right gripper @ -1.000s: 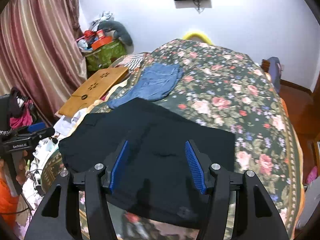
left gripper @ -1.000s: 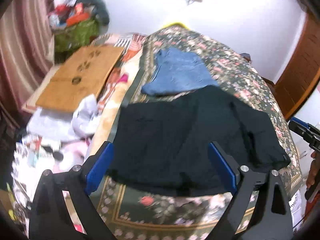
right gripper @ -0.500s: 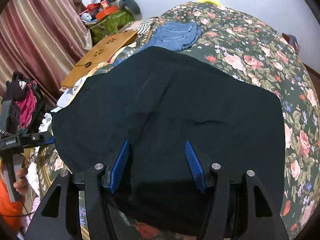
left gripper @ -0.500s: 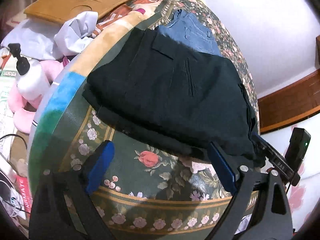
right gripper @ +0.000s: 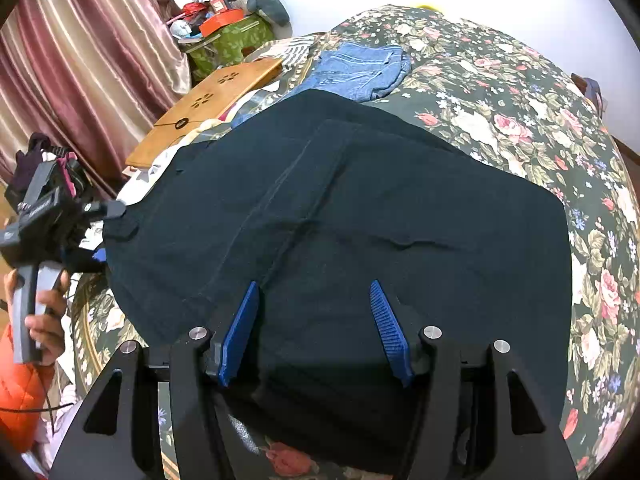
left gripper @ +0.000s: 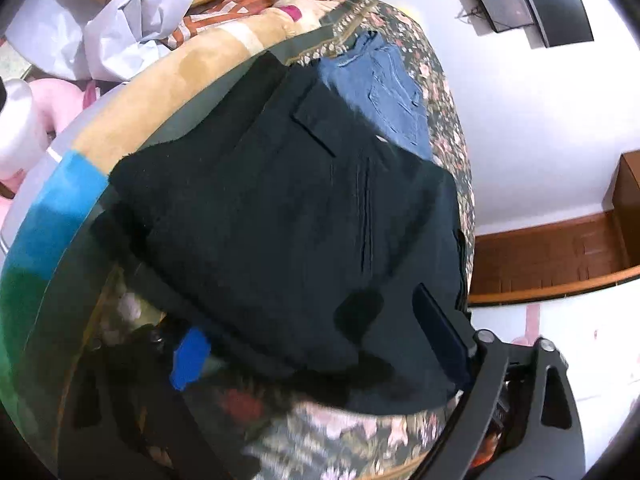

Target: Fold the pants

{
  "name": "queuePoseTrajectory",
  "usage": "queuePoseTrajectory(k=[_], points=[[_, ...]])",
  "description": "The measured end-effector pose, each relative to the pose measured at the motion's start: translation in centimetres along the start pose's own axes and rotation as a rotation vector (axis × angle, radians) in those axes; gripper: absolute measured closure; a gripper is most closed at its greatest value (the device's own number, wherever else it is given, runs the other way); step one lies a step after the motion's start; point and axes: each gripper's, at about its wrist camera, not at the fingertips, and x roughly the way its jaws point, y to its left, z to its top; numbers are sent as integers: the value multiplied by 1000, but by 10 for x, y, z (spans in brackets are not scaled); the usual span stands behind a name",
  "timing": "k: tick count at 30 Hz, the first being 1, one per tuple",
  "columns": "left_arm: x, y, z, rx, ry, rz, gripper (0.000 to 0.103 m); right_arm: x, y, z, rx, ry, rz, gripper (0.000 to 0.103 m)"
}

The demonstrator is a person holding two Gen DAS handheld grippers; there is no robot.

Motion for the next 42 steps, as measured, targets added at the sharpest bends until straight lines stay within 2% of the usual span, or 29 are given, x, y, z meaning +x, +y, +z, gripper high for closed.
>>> queuePoseTrajectory(k=[1, 3, 4, 7, 10, 12, 14, 20, 25, 27, 30, 32, 36, 42], points=[[3, 0, 2, 0, -2, 16, 23, 0, 0, 0, 0, -1, 0, 49], [8, -6, 5, 34, -12, 73, 44, 0, 1, 0, 2, -4, -2, 49], [10, -9, 5, 56, -18, 117, 65, 0, 1, 0, 3, -6, -2, 49], [6, -23, 3, 130, -52, 191, 76, -2, 0, 0, 12, -12, 0, 49], [-8, -51, -4, 267, -115, 272, 84, -8, -4, -1, 46, -21, 28, 49], [-22, -79, -12, 376, -171, 300, 86, -17, -13, -3, 95, -35, 62, 49], [-33, -104, -18, 463, -218, 309, 87, -28, -23, -6, 127, -62, 53, 49], [-48, -191, -39, 723, -345, 318, 88, -72, -74, -31, 245, -126, -61, 49], [-40, -251, -60, 875, -406, 279, 89, -85, -110, -64, 335, -111, -142, 49], [-32, -269, -66, 899, -392, 244, 89, -82, -123, -76, 382, -92, -151, 49], [-13, -293, -73, 926, -353, 208, 90, -68, -130, -86, 403, -36, -120, 49], [-2, -304, -79, 944, -322, 184, 92, -66, -129, -86, 397, -40, -118, 47], [25, -324, -100, 972, -211, 91, 94, -67, -128, -83, 379, -38, -112, 47], [85, -338, -147, 1048, -62, 67, 94, -66, -130, -85, 385, -52, -102, 47]])
